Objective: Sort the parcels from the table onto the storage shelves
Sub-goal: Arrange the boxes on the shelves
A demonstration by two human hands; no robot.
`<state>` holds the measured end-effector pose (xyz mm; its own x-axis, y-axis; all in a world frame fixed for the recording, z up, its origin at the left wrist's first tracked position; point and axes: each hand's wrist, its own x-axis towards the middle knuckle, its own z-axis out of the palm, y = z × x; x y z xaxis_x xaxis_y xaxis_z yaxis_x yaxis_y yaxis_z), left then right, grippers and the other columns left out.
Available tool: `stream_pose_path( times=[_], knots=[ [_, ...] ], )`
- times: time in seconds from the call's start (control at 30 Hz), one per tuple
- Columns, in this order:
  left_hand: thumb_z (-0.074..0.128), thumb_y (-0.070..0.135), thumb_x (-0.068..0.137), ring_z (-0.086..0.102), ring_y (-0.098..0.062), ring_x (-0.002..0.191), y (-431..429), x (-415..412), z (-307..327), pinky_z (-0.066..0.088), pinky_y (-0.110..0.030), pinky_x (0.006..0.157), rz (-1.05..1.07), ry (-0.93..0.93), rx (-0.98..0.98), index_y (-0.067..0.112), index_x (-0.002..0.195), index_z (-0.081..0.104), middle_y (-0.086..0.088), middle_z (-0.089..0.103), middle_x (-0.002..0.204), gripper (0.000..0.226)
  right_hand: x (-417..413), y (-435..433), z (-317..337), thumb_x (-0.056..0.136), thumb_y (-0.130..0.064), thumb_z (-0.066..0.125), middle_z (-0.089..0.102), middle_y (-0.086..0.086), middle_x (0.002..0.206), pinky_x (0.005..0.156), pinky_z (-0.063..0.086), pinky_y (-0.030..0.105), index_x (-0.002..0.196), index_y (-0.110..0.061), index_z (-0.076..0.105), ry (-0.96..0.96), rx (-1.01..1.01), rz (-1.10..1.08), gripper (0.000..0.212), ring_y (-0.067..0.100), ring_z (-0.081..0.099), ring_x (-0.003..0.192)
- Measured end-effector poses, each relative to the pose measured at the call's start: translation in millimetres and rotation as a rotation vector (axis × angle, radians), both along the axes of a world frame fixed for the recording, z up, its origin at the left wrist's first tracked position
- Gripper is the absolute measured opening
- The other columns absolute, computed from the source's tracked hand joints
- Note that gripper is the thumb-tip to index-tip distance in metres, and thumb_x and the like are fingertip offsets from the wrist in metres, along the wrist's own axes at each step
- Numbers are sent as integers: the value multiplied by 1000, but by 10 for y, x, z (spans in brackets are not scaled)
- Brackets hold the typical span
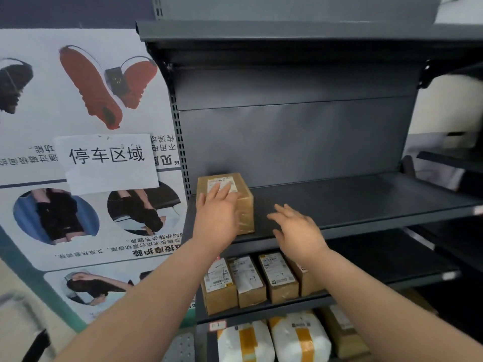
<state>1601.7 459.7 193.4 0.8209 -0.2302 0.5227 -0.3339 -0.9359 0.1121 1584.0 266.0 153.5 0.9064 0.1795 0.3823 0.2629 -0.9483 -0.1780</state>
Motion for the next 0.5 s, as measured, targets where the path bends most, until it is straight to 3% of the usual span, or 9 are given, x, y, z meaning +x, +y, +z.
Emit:
stream_pose_path(
  times=[0.2, 0.37, 0.5],
  knots=[
    [49, 21, 96, 21, -19, 145, -770, -280, -127, 20, -42, 117, -253, 53, 151, 29, 135, 53, 3, 36, 154, 40, -686, -727, -254, 97, -28, 45, 38, -3, 150, 112, 23, 40, 138, -28, 44, 77, -150, -172, 41, 18, 24, 143],
    [49, 20, 96, 33, -19, 136, -1520, -729, -392, 33, -39, 108, -407, 98, 374, 30, 127, 59, 5, 51, 139, 34, -1624, -1469, -445, 98, -30, 46, 36, -3, 152, 114, 21, 43, 141, -29, 42, 190, -127, -349, 43, 18, 22, 144],
    [48, 23, 96, 50, -24, 118, -2212, -1389, -565, 47, -40, 92, -560, 283, 487, 26, 122, 60, 1, 58, 125, 29, -2636, -2016, -576, 96, -29, 46, 52, -3, 132, 98, 38, 38, 128, -26, 52, 235, -105, -517, 33, 20, 45, 126]
  ],
)
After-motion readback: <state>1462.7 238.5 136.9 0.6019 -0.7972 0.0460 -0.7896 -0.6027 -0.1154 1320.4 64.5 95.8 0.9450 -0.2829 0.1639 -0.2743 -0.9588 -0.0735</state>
